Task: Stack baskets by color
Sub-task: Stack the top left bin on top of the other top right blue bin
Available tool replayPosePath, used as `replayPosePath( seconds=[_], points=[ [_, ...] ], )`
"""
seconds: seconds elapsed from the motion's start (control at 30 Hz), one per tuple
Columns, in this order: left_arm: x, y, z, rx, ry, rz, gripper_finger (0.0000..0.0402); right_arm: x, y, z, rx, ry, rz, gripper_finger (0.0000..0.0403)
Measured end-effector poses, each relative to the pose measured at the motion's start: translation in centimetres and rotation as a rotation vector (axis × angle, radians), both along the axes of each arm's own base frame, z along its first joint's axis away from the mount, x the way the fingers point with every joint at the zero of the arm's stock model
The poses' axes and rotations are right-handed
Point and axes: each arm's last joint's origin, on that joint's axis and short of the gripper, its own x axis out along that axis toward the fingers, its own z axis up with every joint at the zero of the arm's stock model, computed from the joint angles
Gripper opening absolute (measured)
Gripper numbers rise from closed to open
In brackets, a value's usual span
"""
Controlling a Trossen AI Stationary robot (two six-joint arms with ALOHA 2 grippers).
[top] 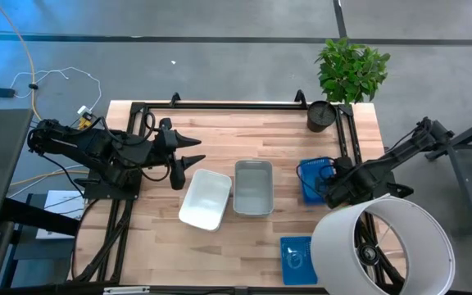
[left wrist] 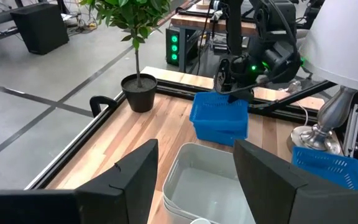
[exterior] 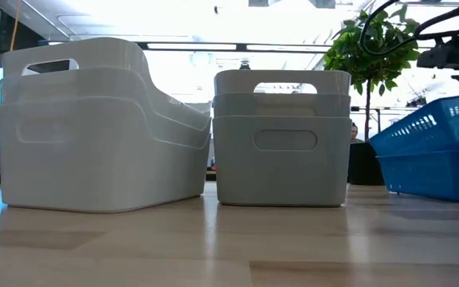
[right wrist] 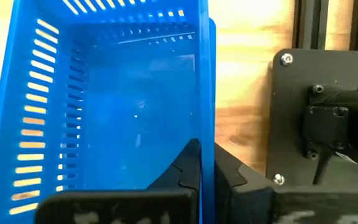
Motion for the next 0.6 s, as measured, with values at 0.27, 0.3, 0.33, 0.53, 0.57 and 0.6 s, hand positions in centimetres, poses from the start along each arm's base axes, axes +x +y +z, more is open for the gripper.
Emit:
replayPosePath(
  seconds=[0.27,0.3,0.33,0.53,0.57,0.6],
  points=[
    [0.0,0.0,0.1,-0.001,-0.01,0.003,0.0197,0.9,-0.5,-0.5,-0.017,0.033,-0.068,0.0],
    [0.0,0.0,0.1,-0.001,-0.01,0.003,0.0197,1.0,-0.6,-0.5,-0.017,0.033,-0.077,0.0],
    [0.0,0.0,0.1,-0.001,-0.01,0.004,0.0197,1.1,-0.7,-0.6,-0.022,0.032,-0.086,0.0],
    [0.0,0.0,0.1,-0.001,-0.01,0.004,0.0197,2.2,-1.0,-0.9,-0.016,-0.03,-0.137,0.0],
    [0.0,0.0,0.1,-0.001,-0.009,0.004,0.0197,2.3,-1.0,-0.9,-0.013,-0.037,-0.139,0.0],
    [0.0,0.0,0.1,-0.001,-0.009,0.004,0.0197,2.4,-1.0,-0.9,-0.016,-0.039,-0.14,0.0]
  ],
)
